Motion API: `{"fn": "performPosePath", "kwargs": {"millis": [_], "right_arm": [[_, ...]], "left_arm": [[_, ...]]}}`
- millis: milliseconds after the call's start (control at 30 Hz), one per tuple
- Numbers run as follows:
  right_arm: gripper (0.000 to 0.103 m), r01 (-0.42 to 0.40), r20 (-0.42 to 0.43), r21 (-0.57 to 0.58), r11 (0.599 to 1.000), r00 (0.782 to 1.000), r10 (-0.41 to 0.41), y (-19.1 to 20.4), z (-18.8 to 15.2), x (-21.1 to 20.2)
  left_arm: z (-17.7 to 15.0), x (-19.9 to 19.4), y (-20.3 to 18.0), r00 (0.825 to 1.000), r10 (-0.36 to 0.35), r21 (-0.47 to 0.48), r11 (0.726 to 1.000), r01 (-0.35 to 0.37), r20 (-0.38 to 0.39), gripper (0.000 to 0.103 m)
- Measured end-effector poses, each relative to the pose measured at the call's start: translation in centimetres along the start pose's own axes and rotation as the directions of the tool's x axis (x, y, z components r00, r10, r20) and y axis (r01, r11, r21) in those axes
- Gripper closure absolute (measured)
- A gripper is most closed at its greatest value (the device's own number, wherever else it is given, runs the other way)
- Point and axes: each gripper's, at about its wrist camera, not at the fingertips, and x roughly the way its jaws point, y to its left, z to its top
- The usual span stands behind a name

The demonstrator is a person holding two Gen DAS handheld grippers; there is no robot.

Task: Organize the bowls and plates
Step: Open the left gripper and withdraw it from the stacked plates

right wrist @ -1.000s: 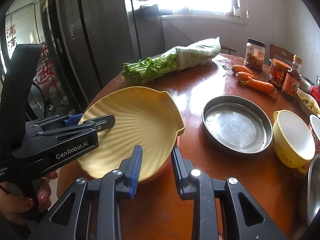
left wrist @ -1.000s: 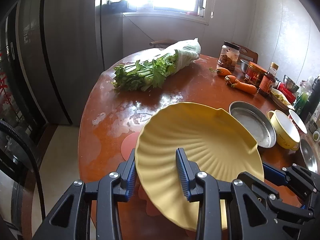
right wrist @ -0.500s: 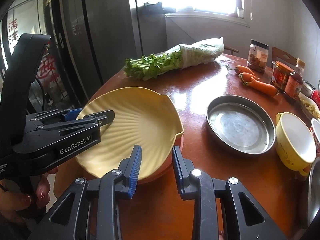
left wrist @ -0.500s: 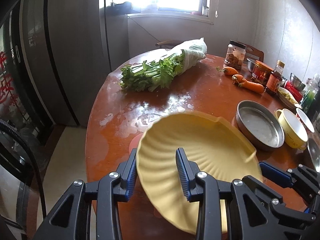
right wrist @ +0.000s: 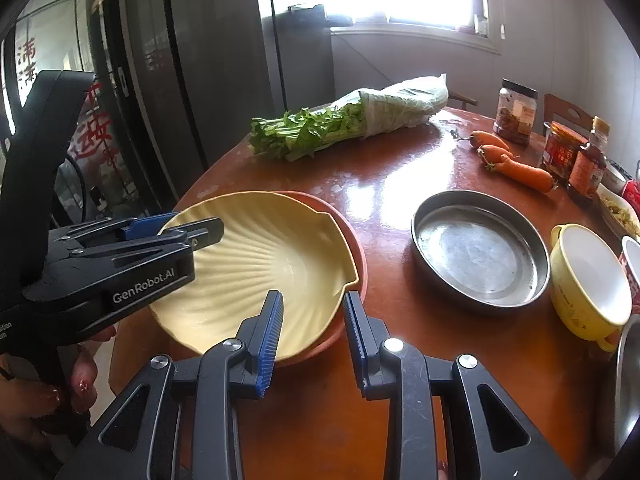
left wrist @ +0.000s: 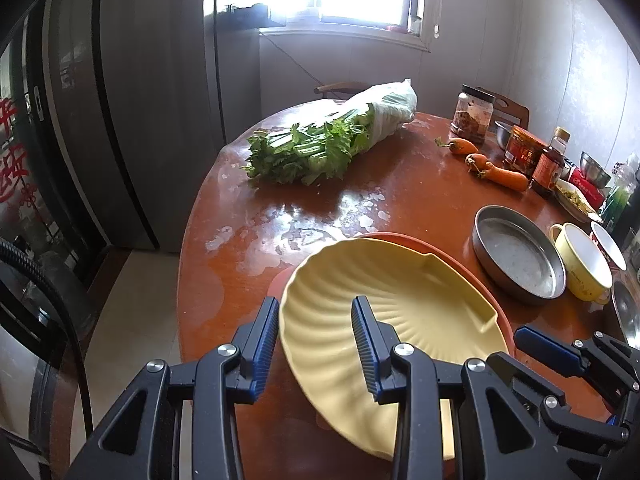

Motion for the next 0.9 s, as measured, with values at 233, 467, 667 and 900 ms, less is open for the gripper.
{"fn": "performPosePath", "kwargs": {"millis": [233, 467, 667, 900], "right_arm": [[0.071, 0.009, 0.014, 0.014, 1.000, 1.000, -0.009, -0.6, 0.1, -0.8], [0.071, 0.020, 0.025, 0.036, 0.999, 0.999, -0.021, -1.8, 0.0, -1.7], [0.071, 0.038, 0.032, 0.064, 0.997, 0.999, -0.040, -3.4, 0.1, -2.5], [0.071, 0.090, 0.027, 0.054, 0.995, 0.995, -0.091, -6.2, 0.3, -3.0]], "left_arm": [[0.2, -1.0, 0.2, 1.000, -0.003, -0.018, 1.000, 0.003, 0.012, 0.061], [0.5, -2.6, -0.8, 0.999, -0.027, -0.017, 0.999, 0.028, 0.038, 0.054], [0.7, -3.8, -3.5, 0.996, -0.083, 0.014, 0.997, 0.082, 0.043, 0.053], [0.6, -3.6, -7.1, 0.991, -0.136, 0.059, 0.989, 0.135, 0.016, 0.053]]}}
